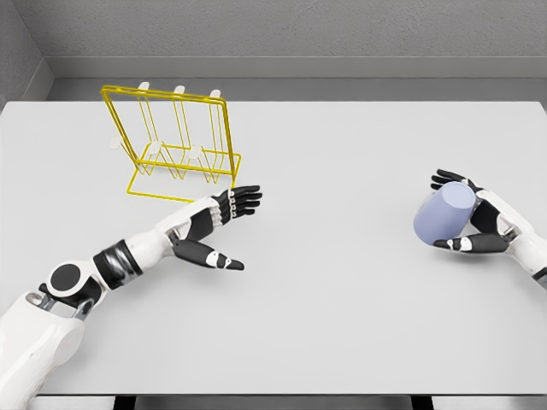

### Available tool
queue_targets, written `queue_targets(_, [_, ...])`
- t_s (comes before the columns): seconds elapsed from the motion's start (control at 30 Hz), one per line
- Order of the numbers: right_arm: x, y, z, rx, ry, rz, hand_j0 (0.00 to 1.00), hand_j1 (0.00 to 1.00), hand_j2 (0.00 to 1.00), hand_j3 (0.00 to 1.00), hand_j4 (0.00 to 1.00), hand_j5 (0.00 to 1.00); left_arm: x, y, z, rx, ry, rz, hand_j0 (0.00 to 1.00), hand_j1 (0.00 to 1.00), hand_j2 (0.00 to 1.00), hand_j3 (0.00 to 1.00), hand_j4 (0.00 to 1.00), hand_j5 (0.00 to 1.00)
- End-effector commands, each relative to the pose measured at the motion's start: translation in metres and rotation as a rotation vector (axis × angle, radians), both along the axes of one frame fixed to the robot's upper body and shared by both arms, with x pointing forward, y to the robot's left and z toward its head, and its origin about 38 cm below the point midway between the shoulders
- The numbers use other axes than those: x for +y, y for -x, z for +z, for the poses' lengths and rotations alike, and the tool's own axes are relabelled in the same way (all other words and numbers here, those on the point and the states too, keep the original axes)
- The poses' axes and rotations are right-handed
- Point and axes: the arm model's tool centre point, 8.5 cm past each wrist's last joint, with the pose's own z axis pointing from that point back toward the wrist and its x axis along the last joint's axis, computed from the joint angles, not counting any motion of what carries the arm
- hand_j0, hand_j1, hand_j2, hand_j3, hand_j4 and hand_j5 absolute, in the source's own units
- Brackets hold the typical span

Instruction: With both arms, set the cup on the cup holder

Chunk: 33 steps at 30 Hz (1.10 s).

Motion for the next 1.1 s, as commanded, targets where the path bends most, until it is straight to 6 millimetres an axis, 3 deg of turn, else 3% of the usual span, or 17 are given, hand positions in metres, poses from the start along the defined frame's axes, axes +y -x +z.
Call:
queue_targets(0.0, [0.002,-0.001,-0.001,0.011,-0.012,-0.002,0.92,0.92,0.92,0.92,0.92,0.92,0.000,0.000,0.002,-0.002,0.005,0.000,1.00,1.00,1.00,1.00,1.00,1.00])
queue_targets(0.23, [0.005,-0.003,-0.003,0.021,-0.018,-0.002,0.80,0.80,0.80,0.80,0.80,0.80,0.011,0.001,0.001,-0.001,-0.017,0.007,1.00,1.00,1.00,1.00,1.00,1.00])
queue_targets(0.4, [0.004,-0.004,-0.002,0.020,-0.017,-0.005,0.67,0.67,0.67,0.67,0.67,0.67,0.012,0.001,0.002,-0.003,-0.021,0.007,1.00,1.00,1.00,1.00,1.00,1.00])
queue_targets(0.9, [0.008,-0.016,0.015,-0.030,-0.017,0.011,0.67,0.67,0.67,0.67,0.67,0.67,0.005,0.004,0.010,-0.028,-0.010,-0.014,1.00,1.00,1.00,1.00,1.00,1.00])
queue_targets(1.07, [0.012,-0.024,0.028,-0.063,-0.022,0.024,0.67,0.67,0.67,0.67,0.67,0.67,0.000,0.016,0.015,-0.076,0.021,-0.037,1.00,1.00,1.00,1.00,1.00,1.00])
